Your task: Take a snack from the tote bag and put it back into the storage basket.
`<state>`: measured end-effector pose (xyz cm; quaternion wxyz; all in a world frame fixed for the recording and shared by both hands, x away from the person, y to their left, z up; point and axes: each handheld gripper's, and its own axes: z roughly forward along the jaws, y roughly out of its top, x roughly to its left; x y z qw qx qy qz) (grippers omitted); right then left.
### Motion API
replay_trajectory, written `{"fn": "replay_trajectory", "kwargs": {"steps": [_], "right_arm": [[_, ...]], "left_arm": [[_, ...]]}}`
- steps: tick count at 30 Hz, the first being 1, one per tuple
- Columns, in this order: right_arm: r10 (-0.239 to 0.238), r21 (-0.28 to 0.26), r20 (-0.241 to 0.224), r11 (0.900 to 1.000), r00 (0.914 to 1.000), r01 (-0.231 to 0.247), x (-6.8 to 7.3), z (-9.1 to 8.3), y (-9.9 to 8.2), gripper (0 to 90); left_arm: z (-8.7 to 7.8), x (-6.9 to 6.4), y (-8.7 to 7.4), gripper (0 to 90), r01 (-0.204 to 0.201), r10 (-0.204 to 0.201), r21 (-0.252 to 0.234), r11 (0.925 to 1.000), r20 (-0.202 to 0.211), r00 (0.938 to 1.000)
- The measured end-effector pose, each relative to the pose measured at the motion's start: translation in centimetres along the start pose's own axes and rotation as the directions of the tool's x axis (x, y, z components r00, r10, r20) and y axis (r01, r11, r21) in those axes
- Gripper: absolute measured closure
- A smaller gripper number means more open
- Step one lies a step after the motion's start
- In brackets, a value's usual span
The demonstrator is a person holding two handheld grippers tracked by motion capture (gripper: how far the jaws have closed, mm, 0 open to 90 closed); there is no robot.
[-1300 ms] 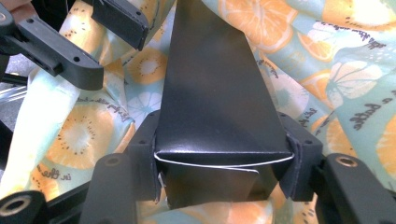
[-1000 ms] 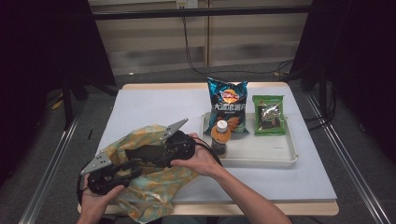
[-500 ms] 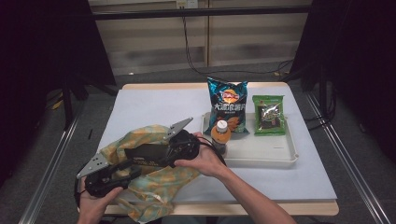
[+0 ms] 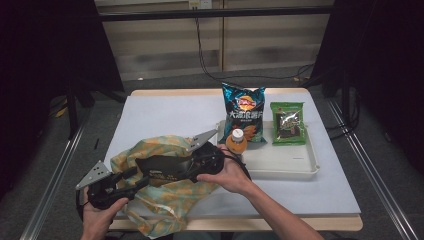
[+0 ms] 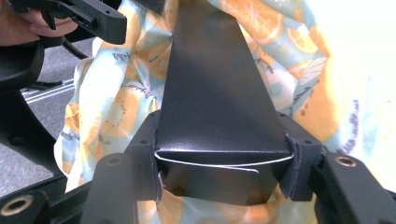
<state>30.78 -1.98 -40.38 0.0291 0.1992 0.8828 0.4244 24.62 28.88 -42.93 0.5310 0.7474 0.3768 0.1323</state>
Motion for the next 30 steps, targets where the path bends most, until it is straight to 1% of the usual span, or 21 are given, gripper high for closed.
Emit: {"fn": "replay_trajectory", "kwargs": {"steps": [5,9,10,11,12,13,14,15,17,18,20,21,22,23,24,25,26,27,28,29,30], "right_arm": [[0.011,-0.025,0.018,0.9996,0.9998,-0.011,-0.4,-1.0,0.6,43.6],[0.01,-0.014,0.025,0.9998,0.9996,-0.01,-0.6,-0.9,1.2,43.6],[0.013,-0.018,0.016,0.9998,0.9998,-0.012,-0.8,-0.7,1.7,43.6],[0.013,-0.018,0.016,0.9998,0.9998,-0.012,-0.8,-0.7,1.7,43.6],[0.022,-0.022,0.016,0.9995,0.9996,-0.022,-1.0,-0.5,2.0,43.6],[0.022,-0.022,0.016,0.9995,0.9996,-0.022,-1.0,-0.5,2.0,43.6],[0.032,-0.023,0.008,0.9992,0.9995,-0.032,-1.2,-0.3,2.3,43.6],[0.028,-0.024,0.009,0.9993,0.9996,-0.028,-1.3,-0.2,2.5,43.6],[0.033,-0.029,0.01,0.9991,0.9994,-0.032,-1.3,0.1,2.9,43.6],[0.036,-0.026,0.008,0.999,0.9993,-0.036,-1.2,0.2,3.0,43.6],[0.038,-0.024,0.009,0.999,0.9992,-0.038,-1.2,0.5,3.1,43.6],[0.038,-0.024,0.009,0.999,0.9992,-0.038,-1.2,0.5,3.1,43.6],[0.03,-0.019,0.009,0.9994,0.9995,-0.03,-1.2,0.6,3.1,43.6],[0.032,-0.022,0.008,0.9992,0.9995,-0.032,-1.2,0.7,3.2,43.6],[0.032,-0.026,0.003,0.9992,0.9995,-0.032,-1.2,0.7,3.2,43.6],[0.04,-0.031,0.007,0.9987,0.9992,-0.04,-1.2,0.7,3.2,43.5],[0.05,-0.031,0.011,0.9983,0.9987,-0.05,-1.3,0.7,3.3,43.5],[0.056,-0.03,0.012,0.998,0.9984,-0.055,-1.5,0.9,3.3,43.6],[0.056,-0.03,0.012,0.998,0.9984,-0.055,-1.5,0.9,3.3,43.6],[0.053,-0.028,0.012,0.9983,0.9985,-0.052,-1.7,1.1,3.2,43.6],[0.053,-0.028,0.012,0.9983,0.9985,-0.052,-1.7,1.1,3.2,43.6]], "left_arm": [[0.1,0.0,0.1,35.1,-0.003,0.003,0.004,1.0,-0.003,1.0],[0.4,-0.4,0.1,34.9,-0.011,0.011,0.009,0.9999,0.009,0.9999],[0.6,-0.6,0.2,39.1,-0.019,0.019,0.014,0.9997,0.028,0.9994],[0.8,-0.9,0.2,39.1,-0.027,0.026,0.02,0.9994,0.046,0.9986],[1.1,-1.4,0.3,41.9,-0.035,0.033,0.028,0.999,0.075,0.9966],[1.1,-1.4,0.3,44.1,-0.035,0.033,0.028,0.999,0.075,0.9966],[1.4,-1.6,0.3,44.1,-0.049,0.046,0.032,0.9983,0.09,0.9949],[1.6,-1.9,0.4,45.2,-0.057,0.053,0.04,0.9976,0.095,0.9941],[2.0,-2.4,0.5,44.3,-0.039,0.036,0.024,0.999,0.119,0.9923],[2.6,-3.1,0.9,44.0,-0.043,0.04,0.017,0.9989,0.151,0.9877],[3.9,-4.0,1.3,42.3,-0.084,0.077,0.039,0.9957,0.172,0.9822],[3.9,-4.0,1.3,42.3,-0.084,0.077,0.039,0.9957,0.172,0.9822],[4.4,-4.3,1.5,42.3,-0.106,0.096,0.051,0.993,0.169,0.9809],[5.0,-4.5,1.6,42.4,-0.125,0.114,0.064,0.9902,0.153,0.9816],[5.4,-4.5,1.7,43.1,-0.133,0.12,0.075,0.9883,0.156,0.9805],[5.7,-4.5,1.7,46.7,-0.138,0.123,0.08,0.9872,0.17,0.9778],[5.9,-4.6,1.7,49.9,-0.153,0.136,0.093,0.9839,0.165,0.9769],[6.8,-4.7,1.3,62.5,-0.181,0.158,0.126,0.9753,0.171,0.9725],[6.8,-4.7,1.3,67.8,-0.181,0.158,0.126,0.9753,0.171,0.9725],[7.2,-4.8,0.9,74.8,-0.208,0.173,0.168,0.9637,0.202,0.964],[7.2,-4.8,0.9,80.3,-0.208,0.173,0.168,0.9637,0.202,0.964]]}}
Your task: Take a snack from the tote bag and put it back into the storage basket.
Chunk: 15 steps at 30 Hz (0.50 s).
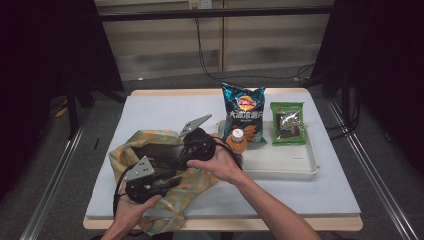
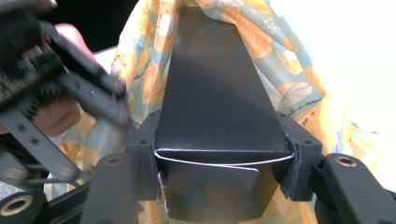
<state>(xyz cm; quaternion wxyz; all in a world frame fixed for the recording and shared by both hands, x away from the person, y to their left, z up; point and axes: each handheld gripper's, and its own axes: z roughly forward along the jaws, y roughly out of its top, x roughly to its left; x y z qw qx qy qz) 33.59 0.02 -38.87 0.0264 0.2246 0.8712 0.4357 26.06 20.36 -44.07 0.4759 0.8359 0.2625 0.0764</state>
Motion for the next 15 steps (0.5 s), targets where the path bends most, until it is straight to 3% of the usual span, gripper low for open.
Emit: {"fn": "replay_trajectory", "kwargs": {"steps": [1,3,7,8,9,15], "right_arm": [[-0.001,0.0,-0.003,1.0,1.0,0.001,0.0,0.1,0.0,43.5],[0.002,-0.005,0.002,1.0,1.0,-0.002,0.1,0.1,0.2,43.5],[-0.011,-0.003,0.004,0.9999,0.9999,0.011,0.2,-0.4,0.3,43.6],[-0.013,-0.006,0.005,0.9999,0.9999,0.013,0.2,-0.5,0.3,43.6],[-0.01,-0.012,0.011,0.9999,0.9999,0.01,0.4,-1.0,0.3,43.6],[-0.018,-0.032,0.024,0.9993,0.9995,0.019,0.8,-2.8,-0.2,43.5]], "left_arm": [[0.4,0.0,-0.2,84.4,0.017,-0.018,0.024,0.9996,0.017,0.9997],[0.3,0.2,-0.2,89.4,0.006,-0.006,0.033,0.9994,0.016,0.9999],[-0.1,0.7,-0.4,90.0,0.028,-0.028,0.017,0.9994,-0.002,0.9996],[-0.3,0.9,-0.5,90.0,0.035,-0.035,0.018,0.9992,-0.022,0.9991],[-0.5,1.3,-0.6,90.0,0.053,-0.052,0.008,0.9986,-0.028,0.9982],[-1.1,1.8,-0.7,90.0,0.072,-0.072,-0.005,0.9974,-0.054,0.9959]]}}
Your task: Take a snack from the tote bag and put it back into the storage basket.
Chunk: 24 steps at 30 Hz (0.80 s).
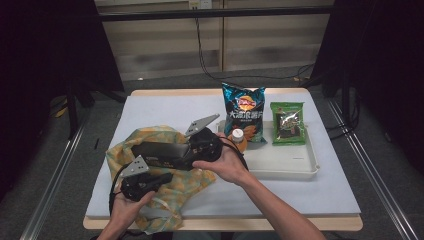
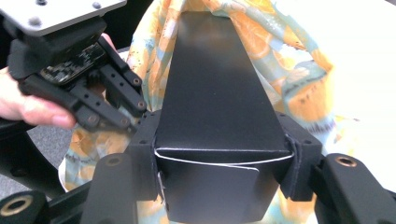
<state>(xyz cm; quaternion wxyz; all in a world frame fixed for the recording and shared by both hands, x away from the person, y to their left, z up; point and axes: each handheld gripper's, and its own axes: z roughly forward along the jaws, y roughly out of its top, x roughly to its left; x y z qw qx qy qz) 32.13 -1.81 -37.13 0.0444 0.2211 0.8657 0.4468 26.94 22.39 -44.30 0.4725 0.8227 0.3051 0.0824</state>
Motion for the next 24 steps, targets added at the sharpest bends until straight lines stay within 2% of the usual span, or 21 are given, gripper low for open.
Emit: {"fn": "replay_trajectory", "kwargs": {"steps": [2,5,8,10,12,16,17,18,20,21,23,24], "right_arm": [[0.004,-0.003,-0.004,1.0,1.0,-0.004,0.1,-0.3,-0.1,43.5],[0.007,-0.017,0.002,0.9998,1.0,-0.007,0.1,-1.6,-0.8,43.6],[0.006,-0.017,0.011,0.9998,0.9999,-0.006,0.0,-2.2,-1.1,43.6],[0.003,-0.023,0.013,0.9997,0.9999,-0.003,0.0,-2.7,-1.4,43.6],[0.003,-0.027,0.017,0.9996,0.9999,-0.002,0.0,-3.4,-1.8,43.6],[0.005,-0.044,0.023,0.999,0.9997,-0.004,-0.1,-4.0,-2.2,43.6],[0.005,-0.049,0.021,0.9988,0.9998,-0.003,-0.2,-4.2,-2.3,43.6],[0.006,-0.058,0.019,0.9983,0.9998,-0.005,-0.3,-4.5,-2.6,43.6],[0.012,-0.064,0.022,0.9979,0.9997,-0.01,-0.3,-4.7,-2.9,43.6],[0.012,-0.064,0.022,0.9979,0.9997,-0.01,-0.3,-4.7,-2.9,43.6],[0.015,-0.072,0.014,0.9973,0.9998,-0.014,-0.5,-4.9,-3.2,43.6],[0.015,-0.077,0.019,0.997,0.9997,-0.013,-0.5,-5.1,-3.4,43.6]], "left_arm": [[0.0,0.0,0.0,90.0,0.004,-0.004,-0.004,1.0,0.004,1.0],[-0.1,0.1,-0.1,89.8,0.012,-0.012,-0.008,0.9999,0.008,0.9999],[-0.3,0.1,-0.1,85.3,0.014,-0.014,-0.015,0.9998,0.015,0.9998],[-0.4,0.0,-0.1,80.6,0.019,-0.019,-0.023,0.9996,0.016,0.9997],[-0.8,0.0,-0.1,70.1,0.019,-0.018,-0.042,0.9989,0.022,0.9996],[-1.2,0.1,-0.1,64.4,0.02,-0.018,-0.065,0.9977,0.025,0.9995],[-1.4,0.1,-0.1,63.3,0.012,-0.011,-0.07,0.9975,0.015,0.9998],[-1.5,0.1,-0.1,57.8,0.012,-0.011,-0.079,0.9968,0.009,0.9999],[-2.0,0.1,0.0,55.5,0.017,-0.018,-0.102,0.9947,-0.004,0.9998],[-2.0,0.1,0.0,52.1,0.017,-0.018,-0.102,0.9947,-0.004,0.9998],[-2.2,0.2,0.0,51.0,0.013,-0.015,-0.106,0.9942,-0.013,0.9998],[-2.4,0.2,-0.1,46.6,0.014,-0.016,-0.112,0.9936,-0.013,0.9998]]}}
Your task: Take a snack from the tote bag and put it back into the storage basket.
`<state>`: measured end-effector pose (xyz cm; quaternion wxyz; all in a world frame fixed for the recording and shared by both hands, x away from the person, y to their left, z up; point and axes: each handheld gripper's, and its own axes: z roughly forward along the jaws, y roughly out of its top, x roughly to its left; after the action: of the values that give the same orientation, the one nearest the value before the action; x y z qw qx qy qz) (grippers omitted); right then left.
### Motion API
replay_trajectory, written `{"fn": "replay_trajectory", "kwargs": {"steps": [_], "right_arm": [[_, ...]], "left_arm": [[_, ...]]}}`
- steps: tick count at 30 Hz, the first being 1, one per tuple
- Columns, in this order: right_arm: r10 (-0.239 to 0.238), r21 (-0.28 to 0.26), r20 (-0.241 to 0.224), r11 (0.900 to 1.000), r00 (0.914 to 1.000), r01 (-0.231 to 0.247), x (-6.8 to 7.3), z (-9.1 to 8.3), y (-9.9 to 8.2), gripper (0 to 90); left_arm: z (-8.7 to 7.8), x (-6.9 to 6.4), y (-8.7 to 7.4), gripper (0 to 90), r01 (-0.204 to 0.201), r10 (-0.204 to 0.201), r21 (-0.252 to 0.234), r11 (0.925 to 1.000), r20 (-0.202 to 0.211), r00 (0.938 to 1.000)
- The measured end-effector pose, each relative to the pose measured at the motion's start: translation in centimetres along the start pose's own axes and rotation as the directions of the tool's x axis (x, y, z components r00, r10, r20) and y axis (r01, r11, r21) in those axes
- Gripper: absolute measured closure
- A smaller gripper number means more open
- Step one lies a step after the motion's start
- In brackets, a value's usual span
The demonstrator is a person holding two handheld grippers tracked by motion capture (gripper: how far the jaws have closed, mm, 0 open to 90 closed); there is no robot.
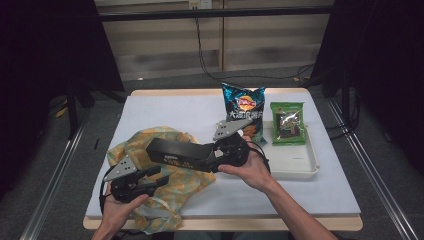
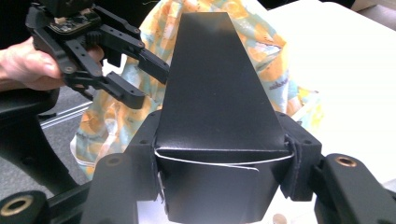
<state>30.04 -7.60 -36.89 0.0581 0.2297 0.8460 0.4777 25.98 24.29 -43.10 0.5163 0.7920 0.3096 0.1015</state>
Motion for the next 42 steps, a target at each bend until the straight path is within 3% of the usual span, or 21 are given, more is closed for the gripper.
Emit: {"fn": "replay_trajectory", "kwargs": {"steps": [7,12,19,31,37,42], "right_arm": [[-0.005,-0.027,-0.01,0.9996,0.9999,0.005,0.0,-1.1,-0.4,43.7],[-0.002,-0.051,-0.007,0.9987,1.0,0.001,-0.1,-2.6,-1.2,43.6],[-0.004,-0.083,-0.017,0.9966,0.9998,0.003,0.1,-4.0,-2.7,43.7],[-0.014,-0.09,-0.005,0.9959,0.9999,0.014,0.7,-6.6,-4.8,43.6],[-0.036,-0.081,-0.035,0.9962,0.9987,0.033,0.9,-7.9,-6.2,43.6],[-0.027,-0.09,-0.025,0.9956,0.9993,0.025,0.9,-9.8,-7.4,43.6]], "left_arm": [[-1.2,0.1,-0.1,38.5,0.0,-0.001,-0.02,0.9998,-0.028,0.9996],[-1.9,0.4,-0.1,23.8,0.022,-0.024,-0.04,0.999,-0.074,0.997],[-2.5,0.7,-0.1,12.9,0.038,-0.045,-0.057,0.9976,-0.112,0.9926],[-2.8,1.0,-0.3,5.2,0.041,-0.05,-0.066,0.997,-0.133,0.9899],[-2.8,1.2,-0.4,4.0,0.045,-0.054,-0.066,0.9968,-0.13,0.9901],[-3.0,1.4,-0.5,3.1,0.047,-0.057,-0.073,0.9962,-0.135,0.9893]]}}
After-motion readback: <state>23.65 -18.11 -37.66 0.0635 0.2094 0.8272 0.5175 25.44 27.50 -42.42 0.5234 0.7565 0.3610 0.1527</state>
